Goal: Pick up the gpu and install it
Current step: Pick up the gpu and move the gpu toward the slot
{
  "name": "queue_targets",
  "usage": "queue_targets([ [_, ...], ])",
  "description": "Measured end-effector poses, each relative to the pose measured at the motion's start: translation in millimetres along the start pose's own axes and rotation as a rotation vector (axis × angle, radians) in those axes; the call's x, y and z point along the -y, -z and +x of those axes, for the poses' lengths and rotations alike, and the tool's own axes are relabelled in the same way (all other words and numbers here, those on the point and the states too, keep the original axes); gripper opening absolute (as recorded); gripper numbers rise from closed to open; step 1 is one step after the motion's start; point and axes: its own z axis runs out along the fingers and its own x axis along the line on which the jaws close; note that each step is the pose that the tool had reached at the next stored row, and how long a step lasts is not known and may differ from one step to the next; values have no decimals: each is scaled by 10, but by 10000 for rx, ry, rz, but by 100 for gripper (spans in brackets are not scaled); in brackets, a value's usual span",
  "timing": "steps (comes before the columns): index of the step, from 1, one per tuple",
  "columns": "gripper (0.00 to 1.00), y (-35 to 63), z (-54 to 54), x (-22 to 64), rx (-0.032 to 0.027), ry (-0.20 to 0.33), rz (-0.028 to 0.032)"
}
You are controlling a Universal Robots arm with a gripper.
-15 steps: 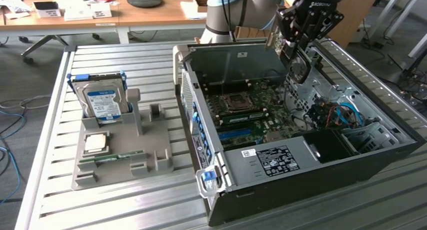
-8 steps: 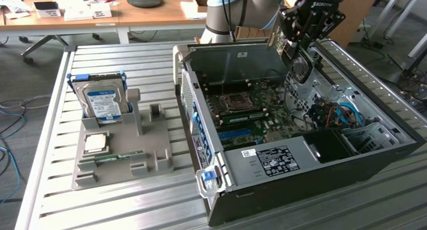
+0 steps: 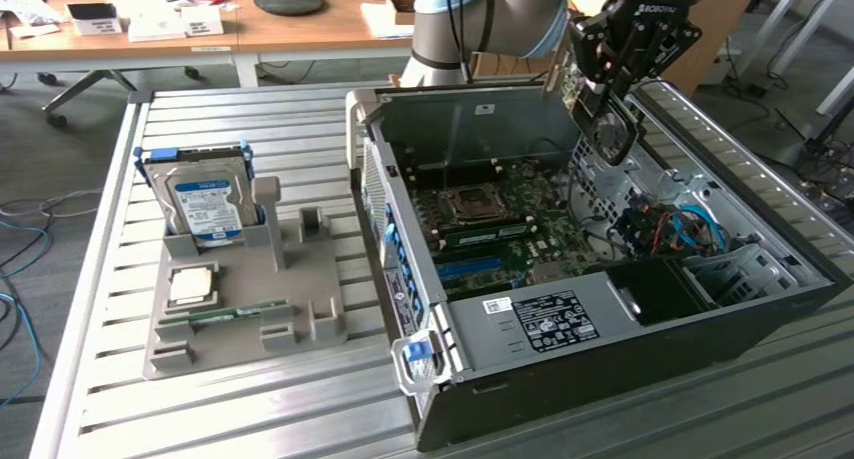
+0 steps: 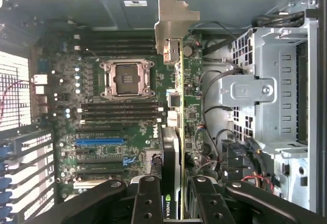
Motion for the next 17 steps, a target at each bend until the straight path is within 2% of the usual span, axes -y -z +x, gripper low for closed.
queue_targets([
  [4,27,-1,-51,-2,0,0,1],
  [12,27,-2,-56,-2,0,0,0],
  [17,27,-3,-96,-4,0,-1,-1],
])
